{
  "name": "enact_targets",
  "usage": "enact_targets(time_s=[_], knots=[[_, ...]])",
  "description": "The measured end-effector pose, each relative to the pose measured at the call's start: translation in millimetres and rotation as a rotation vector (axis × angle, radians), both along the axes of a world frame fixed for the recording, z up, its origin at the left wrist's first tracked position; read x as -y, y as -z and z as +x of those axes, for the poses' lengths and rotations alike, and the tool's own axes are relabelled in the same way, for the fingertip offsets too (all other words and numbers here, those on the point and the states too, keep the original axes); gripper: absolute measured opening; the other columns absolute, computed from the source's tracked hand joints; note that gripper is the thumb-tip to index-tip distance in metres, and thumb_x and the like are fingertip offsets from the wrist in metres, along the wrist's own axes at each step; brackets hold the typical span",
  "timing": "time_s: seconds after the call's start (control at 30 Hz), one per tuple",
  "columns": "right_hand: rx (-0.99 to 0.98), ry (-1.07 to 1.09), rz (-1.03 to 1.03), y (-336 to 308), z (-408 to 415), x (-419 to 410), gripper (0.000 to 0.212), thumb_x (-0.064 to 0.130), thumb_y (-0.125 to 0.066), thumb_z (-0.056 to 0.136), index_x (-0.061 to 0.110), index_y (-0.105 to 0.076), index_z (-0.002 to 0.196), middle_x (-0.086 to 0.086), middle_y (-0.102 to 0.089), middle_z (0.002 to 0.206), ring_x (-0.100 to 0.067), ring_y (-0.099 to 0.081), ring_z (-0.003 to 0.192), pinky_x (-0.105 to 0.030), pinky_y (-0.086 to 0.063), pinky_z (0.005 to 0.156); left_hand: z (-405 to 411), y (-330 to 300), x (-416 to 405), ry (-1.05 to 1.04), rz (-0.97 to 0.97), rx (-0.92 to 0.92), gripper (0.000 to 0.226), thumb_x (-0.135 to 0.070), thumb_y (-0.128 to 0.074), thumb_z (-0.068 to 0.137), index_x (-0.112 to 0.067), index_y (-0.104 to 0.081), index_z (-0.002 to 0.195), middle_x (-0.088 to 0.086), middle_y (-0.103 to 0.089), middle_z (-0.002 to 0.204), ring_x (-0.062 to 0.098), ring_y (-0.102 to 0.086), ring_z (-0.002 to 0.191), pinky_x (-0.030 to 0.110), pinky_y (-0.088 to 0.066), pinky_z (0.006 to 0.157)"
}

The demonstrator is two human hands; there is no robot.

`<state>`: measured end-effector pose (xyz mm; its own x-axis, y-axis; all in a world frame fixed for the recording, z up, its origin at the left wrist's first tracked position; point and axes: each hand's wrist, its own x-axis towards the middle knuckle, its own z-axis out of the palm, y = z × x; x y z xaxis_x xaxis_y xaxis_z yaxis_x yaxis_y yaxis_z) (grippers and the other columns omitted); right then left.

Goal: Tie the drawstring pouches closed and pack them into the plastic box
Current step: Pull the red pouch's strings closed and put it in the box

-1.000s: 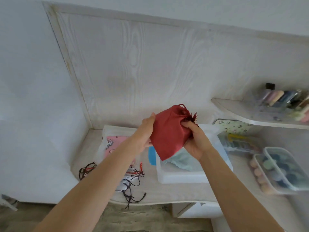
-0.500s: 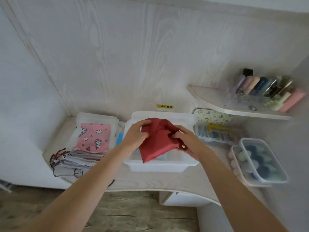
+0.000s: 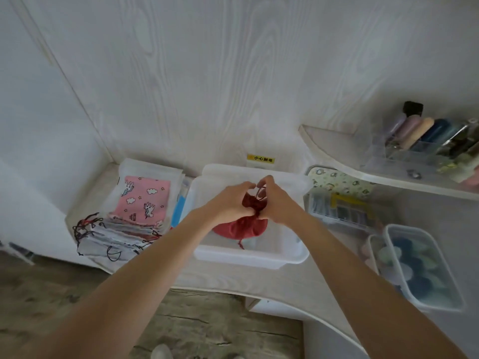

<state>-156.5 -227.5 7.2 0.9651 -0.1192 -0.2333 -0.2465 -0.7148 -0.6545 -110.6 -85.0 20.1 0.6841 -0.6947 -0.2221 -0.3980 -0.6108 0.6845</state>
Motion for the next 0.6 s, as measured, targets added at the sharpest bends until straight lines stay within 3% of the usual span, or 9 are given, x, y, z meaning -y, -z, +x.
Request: enact_targets(time_s=[0.13,0.23,0.3,0.37,0.43,0.47,0.53,0.6], knots=[[-0.134,0.105,0.251,14,-2,7,0.078,0.007,-0.074,0.072,0.015,-0.029,0.135,-0.007,-0.055,0.109,-0.023,-0.058,0.097,-0.03,-0.047,0.083,7,13,-9,-0.143,-0.134,0.031,0.026,-0.016,-0.066,0.081,-0.013,-0.065,0.107,0.003,-0.065,0.102,0.016,-0.058,0.095,0.02,-0.04,0.08],[-0.234,0.152,0.477,24,0,10,0.064,0.009,-0.072,0.077,0.015,-0.042,0.133,-0.003,-0.055,0.124,-0.021,-0.056,0.109,-0.033,-0.048,0.089,10,26,-13,-0.34,-0.216,-0.097,0.015,-0.013,-0.064,0.082,-0.014,-0.065,0.097,-0.001,-0.063,0.089,0.01,-0.057,0.081,0.016,-0.042,0.072],[-0.155,0.243,0.693,28,3,11,0.052,0.007,-0.07,0.079,0.016,-0.052,0.127,0.003,-0.052,0.128,-0.017,-0.055,0.111,-0.03,-0.049,0.087,14,35,-15,-0.462,-0.206,-0.219,0.011,-0.014,-0.059,0.086,-0.011,-0.061,0.097,0.002,-0.061,0.086,0.011,-0.056,0.077,0.017,-0.044,0.069],[-0.059,0.387,0.831,29,7,11,0.041,-0.001,-0.064,0.083,0.011,-0.057,0.121,-0.002,-0.056,0.122,-0.016,-0.058,0.101,-0.026,-0.051,0.079,18,44,-15,-0.629,-0.202,-0.336,0.008,-0.013,-0.052,0.091,-0.007,-0.058,0.092,0.007,-0.059,0.081,0.014,-0.055,0.07,0.021,-0.043,0.061],[-0.053,0.484,0.771,35,10,9,0.036,-0.005,-0.059,0.084,0.006,-0.058,0.118,-0.009,-0.057,0.118,-0.016,-0.057,0.09,-0.032,-0.05,0.081,23,58,-12,-0.755,-0.122,-0.33,0.021,-0.013,-0.045,0.094,0.003,-0.058,0.1,0.014,-0.06,0.085,0.022,-0.057,0.074,0.027,-0.042,0.06],[-0.084,0.483,0.67,41,12,7,0.035,-0.002,-0.06,0.085,0.006,-0.057,0.119,-0.011,-0.056,0.12,-0.017,-0.055,0.09,-0.035,-0.048,0.082,24,65,-9,-0.8,-0.065,-0.307,0.029,-0.014,-0.043,0.095,0.008,-0.054,0.111,0.019,-0.061,0.098,0.029,-0.06,0.088,0.03,-0.044,0.068],[-0.135,0.4,0.43,55,15,1,0.039,0.008,-0.063,0.085,0.009,-0.054,0.123,-0.013,-0.053,0.126,-0.018,-0.052,0.098,-0.029,-0.042,0.08,23,70,-3,-0.806,0.083,-0.272,0.039,-0.014,-0.041,0.095,0.01,-0.045,0.125,0.024,-0.05,0.126,0.037,-0.051,0.114,0.036,-0.045,0.089],[-0.118,0.276,0.187,65,15,-7,0.043,0.017,-0.061,0.087,0.013,-0.05,0.128,-0.013,-0.049,0.13,-0.023,-0.052,0.11,-0.026,-0.038,0.086,21,73,3,-0.767,0.204,-0.229,0.041,-0.01,-0.039,0.095,0.009,-0.038,0.132,0.024,-0.037,0.137,0.037,-0.04,0.126,0.036,-0.038,0.097]])
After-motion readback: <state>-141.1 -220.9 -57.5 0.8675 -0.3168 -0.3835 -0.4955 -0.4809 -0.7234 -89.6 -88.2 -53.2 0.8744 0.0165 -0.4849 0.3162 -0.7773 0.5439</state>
